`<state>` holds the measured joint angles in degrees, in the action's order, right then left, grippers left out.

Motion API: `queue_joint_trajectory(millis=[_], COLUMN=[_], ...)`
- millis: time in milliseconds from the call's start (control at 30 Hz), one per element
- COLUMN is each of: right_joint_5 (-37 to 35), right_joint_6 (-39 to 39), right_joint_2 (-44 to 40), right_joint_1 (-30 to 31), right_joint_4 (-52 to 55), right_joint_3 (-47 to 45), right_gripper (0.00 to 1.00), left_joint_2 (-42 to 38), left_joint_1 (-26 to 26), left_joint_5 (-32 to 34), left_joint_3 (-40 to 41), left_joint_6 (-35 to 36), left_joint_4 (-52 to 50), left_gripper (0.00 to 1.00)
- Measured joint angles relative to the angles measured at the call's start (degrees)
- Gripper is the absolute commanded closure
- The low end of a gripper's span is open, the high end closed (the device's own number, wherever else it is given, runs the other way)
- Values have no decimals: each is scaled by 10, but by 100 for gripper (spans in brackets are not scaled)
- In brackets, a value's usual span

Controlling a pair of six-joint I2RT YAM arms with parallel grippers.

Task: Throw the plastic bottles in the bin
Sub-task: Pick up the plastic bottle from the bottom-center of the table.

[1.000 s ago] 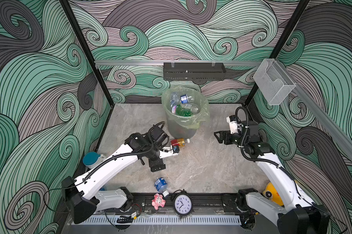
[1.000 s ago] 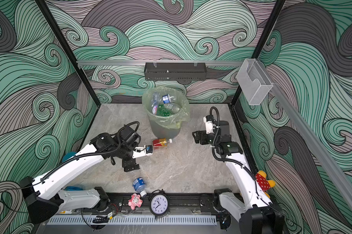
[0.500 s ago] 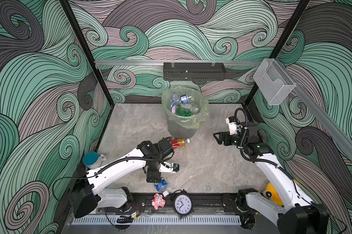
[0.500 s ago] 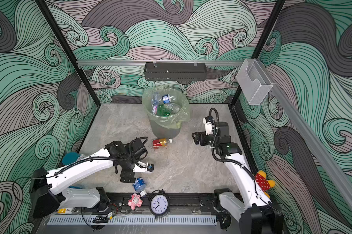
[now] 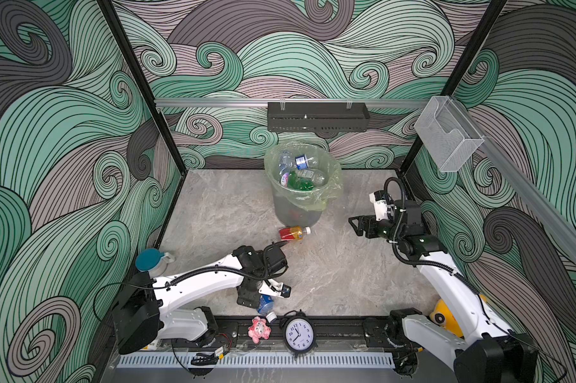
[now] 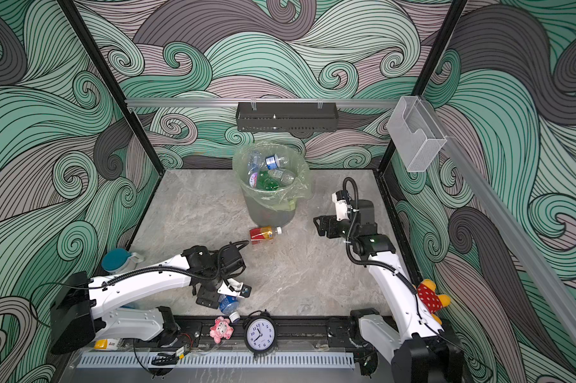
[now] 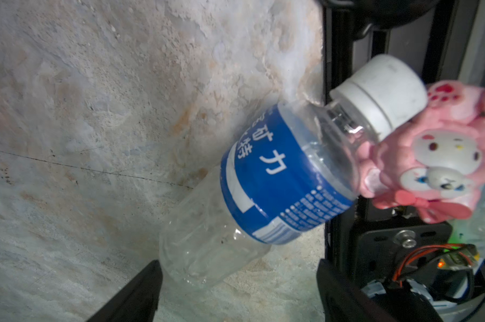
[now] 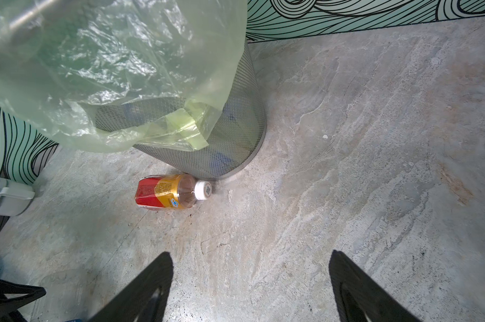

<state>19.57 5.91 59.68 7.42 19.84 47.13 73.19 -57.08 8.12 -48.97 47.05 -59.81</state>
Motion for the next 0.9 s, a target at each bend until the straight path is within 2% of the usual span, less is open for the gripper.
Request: queue_joint_trajectory(millis=[533, 900], right_joint_5=[4, 8], right_joint_6=[5, 6], right_joint_2=[-2, -5], right_joint_1=[0, 0], right_joint_4=[-10, -17], right_joint_3=[-11, -11], right_gripper=[12, 12], left_joint_2=[17, 50], left_joint_1=[-27, -31], left_joint_5=[44, 60], left_joint_3=[60, 61], left_joint_6=[1, -13], left_joint_4=[84, 138], left_gripper=[13, 17])
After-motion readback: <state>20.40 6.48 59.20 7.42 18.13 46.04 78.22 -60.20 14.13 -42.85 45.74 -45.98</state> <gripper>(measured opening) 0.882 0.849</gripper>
